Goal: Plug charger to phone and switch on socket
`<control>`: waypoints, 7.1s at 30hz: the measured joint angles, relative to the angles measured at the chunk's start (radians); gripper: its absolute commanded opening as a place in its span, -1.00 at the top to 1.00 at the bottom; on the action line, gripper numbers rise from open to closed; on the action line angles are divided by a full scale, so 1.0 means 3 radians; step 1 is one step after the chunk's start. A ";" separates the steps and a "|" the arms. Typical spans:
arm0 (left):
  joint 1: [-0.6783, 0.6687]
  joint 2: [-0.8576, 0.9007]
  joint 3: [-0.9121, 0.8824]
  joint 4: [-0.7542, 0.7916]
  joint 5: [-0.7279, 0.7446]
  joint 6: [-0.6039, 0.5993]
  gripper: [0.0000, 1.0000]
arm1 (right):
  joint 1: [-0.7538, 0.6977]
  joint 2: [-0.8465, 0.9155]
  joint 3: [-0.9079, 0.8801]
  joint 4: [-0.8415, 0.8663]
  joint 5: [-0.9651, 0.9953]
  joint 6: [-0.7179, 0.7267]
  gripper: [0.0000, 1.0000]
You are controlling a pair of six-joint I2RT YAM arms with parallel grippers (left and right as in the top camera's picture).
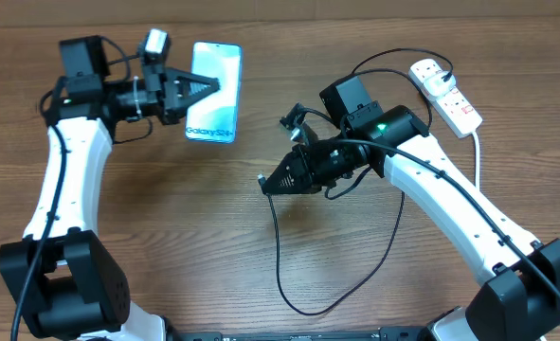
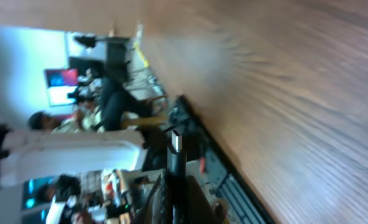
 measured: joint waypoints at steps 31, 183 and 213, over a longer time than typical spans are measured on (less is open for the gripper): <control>-0.0198 0.0000 -0.0014 0.1413 -0.0853 -0.1985 0.92 | 0.0037 0.0000 -0.0031 0.2392 -0.0036 0.1920 0.93; -0.0191 0.0000 -0.0014 0.1414 -0.0777 -0.2022 0.92 | -0.0034 0.0069 -0.0031 0.2706 -0.0114 0.2557 0.93; -0.0191 0.0000 -0.0014 0.1414 -0.0759 -0.2023 0.92 | 0.0038 0.0081 -0.0031 0.2820 -0.0088 0.2558 0.93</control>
